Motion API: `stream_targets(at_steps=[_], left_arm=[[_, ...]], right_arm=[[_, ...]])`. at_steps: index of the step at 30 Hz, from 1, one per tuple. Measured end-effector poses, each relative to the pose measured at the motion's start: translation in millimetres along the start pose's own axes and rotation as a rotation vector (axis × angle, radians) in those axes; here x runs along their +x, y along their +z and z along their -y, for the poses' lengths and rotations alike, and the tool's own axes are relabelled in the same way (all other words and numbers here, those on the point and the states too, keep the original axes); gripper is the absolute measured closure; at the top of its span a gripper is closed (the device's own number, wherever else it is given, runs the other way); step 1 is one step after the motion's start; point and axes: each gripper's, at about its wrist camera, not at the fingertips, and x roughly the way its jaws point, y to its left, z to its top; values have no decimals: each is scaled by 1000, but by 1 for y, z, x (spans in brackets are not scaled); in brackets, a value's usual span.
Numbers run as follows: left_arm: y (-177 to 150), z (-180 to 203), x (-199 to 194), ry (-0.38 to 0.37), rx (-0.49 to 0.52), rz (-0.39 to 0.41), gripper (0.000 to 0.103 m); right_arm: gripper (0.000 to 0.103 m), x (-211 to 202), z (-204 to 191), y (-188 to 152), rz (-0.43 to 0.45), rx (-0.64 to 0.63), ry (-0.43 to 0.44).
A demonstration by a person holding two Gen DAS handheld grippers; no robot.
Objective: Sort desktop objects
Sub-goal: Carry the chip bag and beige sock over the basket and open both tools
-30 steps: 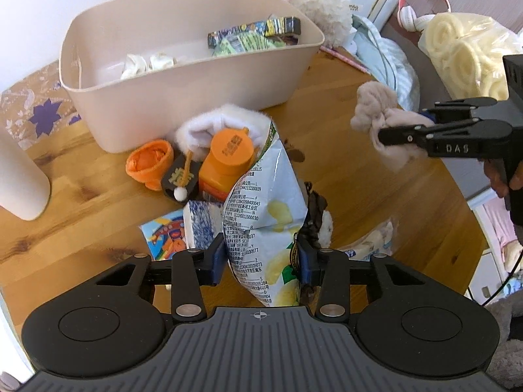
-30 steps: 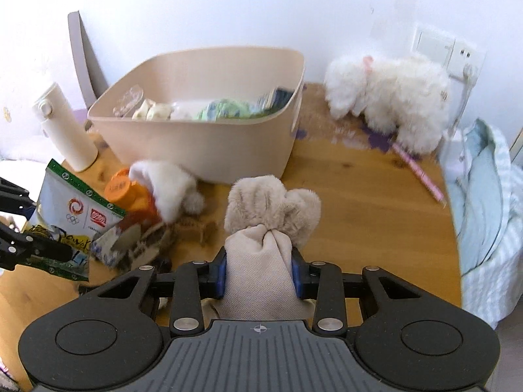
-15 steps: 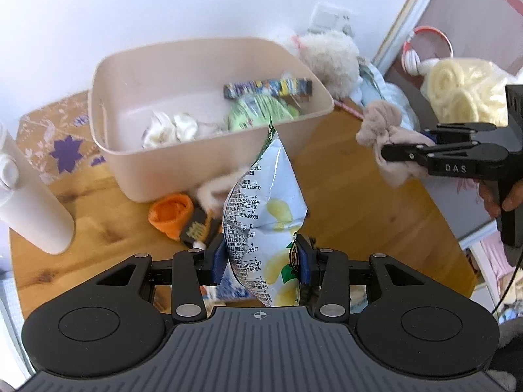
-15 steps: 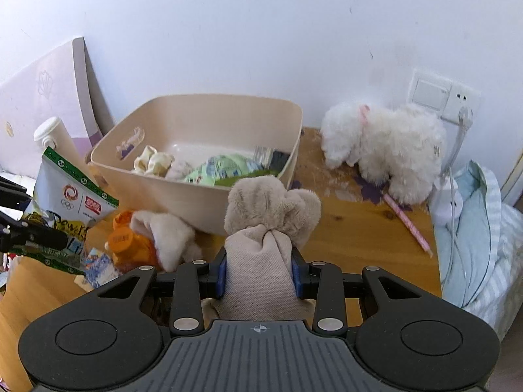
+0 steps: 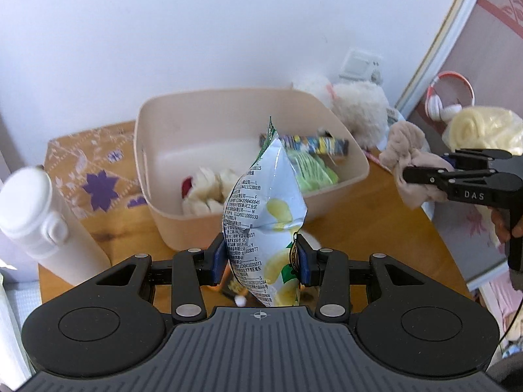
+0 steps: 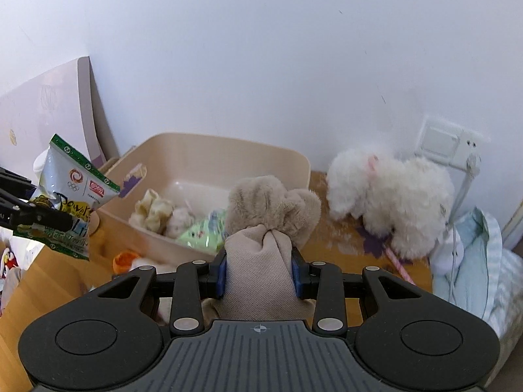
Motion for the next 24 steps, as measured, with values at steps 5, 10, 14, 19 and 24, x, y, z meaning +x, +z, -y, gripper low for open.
stream_targets(at_steps=[5,10,14,19,24], left_arm=[[18,-8,2,9,-15,30,61],[34,-11,10,28,-31,50,61],[44,-14,19,29,-60,72,61],[55,-22,36,57,-123,83,61],[60,-29,62,101,-161,48,61]], right_arm=[[69,12,-8,19,17,-36,11],[69,26,-22,35,35,-77,33],[69,36,-32,44,45,-95,39],[69,56,-42,49,39,-124,41],[68,80,-43,48,5,-108,29]])
